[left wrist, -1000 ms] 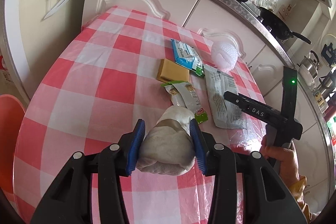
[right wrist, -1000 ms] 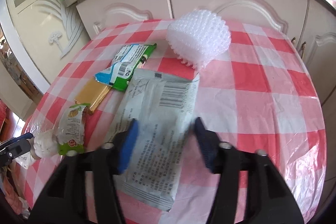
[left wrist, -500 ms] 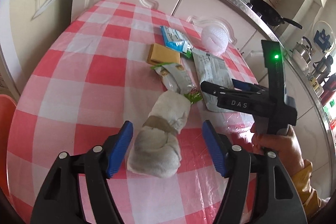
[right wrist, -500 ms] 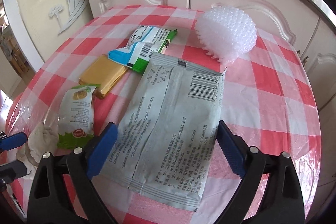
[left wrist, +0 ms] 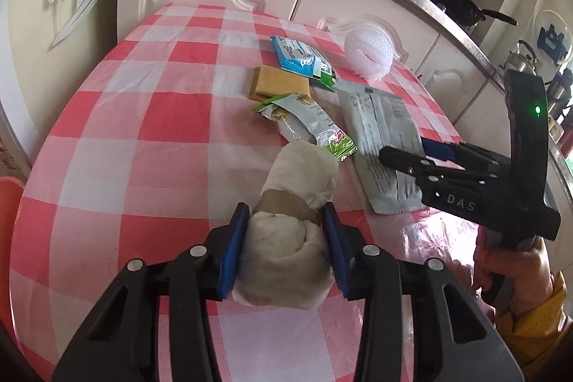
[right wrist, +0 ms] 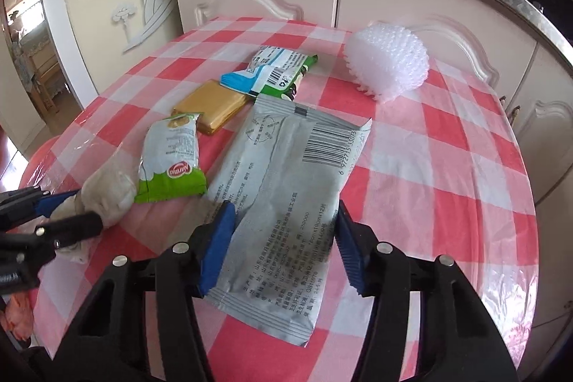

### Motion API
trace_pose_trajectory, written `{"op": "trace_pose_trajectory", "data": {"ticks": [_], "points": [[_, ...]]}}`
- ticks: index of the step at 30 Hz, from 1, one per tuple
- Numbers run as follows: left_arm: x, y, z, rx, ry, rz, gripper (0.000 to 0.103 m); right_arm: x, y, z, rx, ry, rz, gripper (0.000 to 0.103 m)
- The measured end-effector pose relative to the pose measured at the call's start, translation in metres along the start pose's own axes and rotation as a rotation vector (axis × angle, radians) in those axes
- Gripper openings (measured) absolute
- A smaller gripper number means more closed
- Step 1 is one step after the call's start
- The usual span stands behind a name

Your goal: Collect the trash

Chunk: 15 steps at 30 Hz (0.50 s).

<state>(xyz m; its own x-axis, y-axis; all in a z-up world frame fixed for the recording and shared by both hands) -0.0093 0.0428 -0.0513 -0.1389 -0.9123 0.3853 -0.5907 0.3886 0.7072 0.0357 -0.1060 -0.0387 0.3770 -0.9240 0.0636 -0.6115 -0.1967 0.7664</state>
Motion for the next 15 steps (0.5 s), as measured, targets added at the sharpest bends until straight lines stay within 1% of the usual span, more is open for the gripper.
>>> {"op": "trace_pose_trajectory", "data": {"ticks": [1, 3, 4, 5, 8, 11, 15], "points": [[-0.001, 0.001, 0.0, 0.003, 0.005, 0.001, 0.042, 0.001, 0.002, 0.001, 0.005, -0.005, -0.002, 0.056], [-0.004, 0.003, 0.0, 0.01, 0.021, 0.001, 0.042, 0.003, 0.008, 0.002, 0.016, -0.014, 0.03, 0.057], [-0.007, 0.005, 0.001, 0.013, 0.031, 0.004, 0.041, 0.002, 0.012, 0.0, 0.032, -0.011, 0.037, 0.057], [-0.01, 0.008, 0.0, 0.018, 0.048, 0.011, 0.041, -0.004, 0.018, -0.004, 0.061, 0.0, 0.022, 0.057], [-0.02, 0.018, -0.002, 0.038, 0.077, 0.01, 0.041, -0.022, 0.03, -0.021, 0.125, 0.03, -0.003, 0.073], [-0.029, 0.026, -0.004, 0.051, 0.095, 0.008, 0.041, -0.049, 0.022, -0.033, 0.117, 0.076, -0.081, 0.073], [-0.04, 0.037, -0.003, 0.064, 0.116, 0.005, 0.042, -0.074, -0.003, -0.04, 0.073, 0.121, -0.105, 0.073]]}}
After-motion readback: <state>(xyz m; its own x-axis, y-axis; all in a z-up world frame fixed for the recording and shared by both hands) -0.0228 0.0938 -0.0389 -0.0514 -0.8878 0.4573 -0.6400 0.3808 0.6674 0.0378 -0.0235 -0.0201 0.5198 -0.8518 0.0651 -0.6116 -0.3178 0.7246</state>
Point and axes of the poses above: each gripper's, at about its wrist camera, not at the fingertips, and y roughly against the way its jaws point, x to its right, z to its underside, the point moved 9 cm from there along -y, roughly the way its jaws point, and after that the axes turned 6 degrees about y, right-handed, at the moved point
